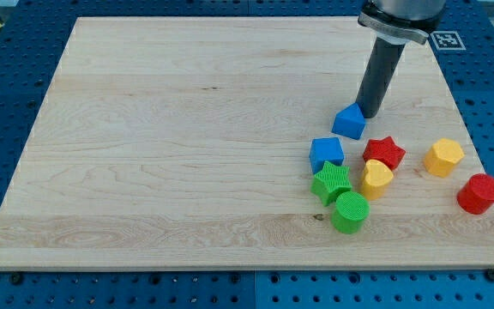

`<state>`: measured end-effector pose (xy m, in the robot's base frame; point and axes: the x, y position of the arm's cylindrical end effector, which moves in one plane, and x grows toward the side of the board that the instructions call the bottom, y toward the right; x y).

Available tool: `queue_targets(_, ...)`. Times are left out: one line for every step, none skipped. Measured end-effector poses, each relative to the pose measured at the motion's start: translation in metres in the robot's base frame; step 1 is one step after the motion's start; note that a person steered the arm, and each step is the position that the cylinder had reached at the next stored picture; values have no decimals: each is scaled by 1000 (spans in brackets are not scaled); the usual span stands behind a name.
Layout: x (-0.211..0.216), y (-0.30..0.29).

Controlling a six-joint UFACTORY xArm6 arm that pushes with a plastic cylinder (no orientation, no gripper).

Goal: Place the blue triangle on top of the blue cube

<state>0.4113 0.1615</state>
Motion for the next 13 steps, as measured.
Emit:
queue_targets(25,0)
queue_targets(32,-8)
queue_targets(25,-26)
queue_targets(4,-34)
queue_targets(-8,-52)
queue_targets(6,-54)
queue_targets(8,-54)
queue_targets(18,-54)
queue_targets(23,-58)
queue_targets(3,-84)
queue_targets(-9,-120)
queue_targets(11,-120)
queue_targets(13,-110)
